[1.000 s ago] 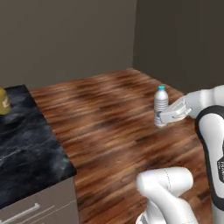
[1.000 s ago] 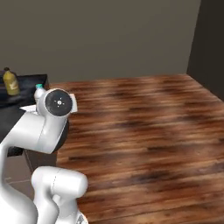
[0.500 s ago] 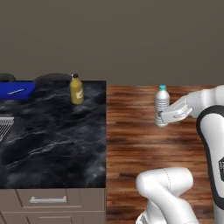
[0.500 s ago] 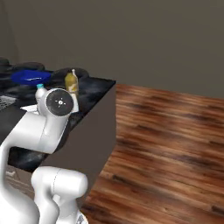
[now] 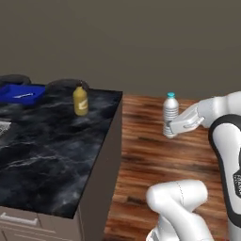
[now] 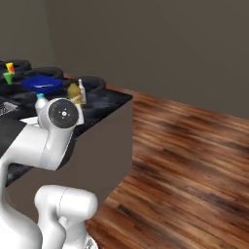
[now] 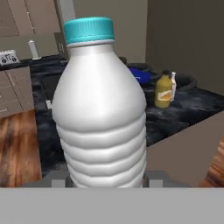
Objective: Place the drinks on the dining counter in a tight cluster.
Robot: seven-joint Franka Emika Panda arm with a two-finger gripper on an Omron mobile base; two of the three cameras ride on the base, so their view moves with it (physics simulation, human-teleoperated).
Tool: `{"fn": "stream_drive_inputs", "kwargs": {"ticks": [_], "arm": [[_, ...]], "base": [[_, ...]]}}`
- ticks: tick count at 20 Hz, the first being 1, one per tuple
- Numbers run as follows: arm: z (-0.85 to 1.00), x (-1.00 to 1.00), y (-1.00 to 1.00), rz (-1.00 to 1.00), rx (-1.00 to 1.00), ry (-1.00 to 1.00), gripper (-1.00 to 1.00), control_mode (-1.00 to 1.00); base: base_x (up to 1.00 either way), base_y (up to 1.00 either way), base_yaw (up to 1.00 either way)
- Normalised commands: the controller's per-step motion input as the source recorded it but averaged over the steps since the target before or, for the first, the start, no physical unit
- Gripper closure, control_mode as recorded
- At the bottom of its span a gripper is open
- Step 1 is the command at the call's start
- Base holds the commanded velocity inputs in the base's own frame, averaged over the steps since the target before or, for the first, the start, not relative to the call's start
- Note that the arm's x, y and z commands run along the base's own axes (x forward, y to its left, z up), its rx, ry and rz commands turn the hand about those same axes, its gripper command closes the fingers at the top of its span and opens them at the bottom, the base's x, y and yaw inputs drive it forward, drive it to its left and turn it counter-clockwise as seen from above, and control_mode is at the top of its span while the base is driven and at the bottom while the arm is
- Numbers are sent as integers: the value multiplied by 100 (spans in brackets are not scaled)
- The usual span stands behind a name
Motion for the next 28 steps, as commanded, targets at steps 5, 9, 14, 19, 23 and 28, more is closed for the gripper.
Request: {"fn": "stream_drive_inputs", "kwargs": {"ticks": [5,9,14,19,23,28], "arm": [[0,0,0,0,0,0,100,100],[0,0,0,0,0,0,100,100],[0,0,0,0,0,0,100,100],[0,0,0,0,0,0,100,100],[0,0,0,0,0,0,100,100],[0,0,0,0,0,0,100,100]], "base": [[67,-92,25],[87,-64,64],[83,-99,54],[82,-100,54],[81,-100,54],[85,-94,52]]}}
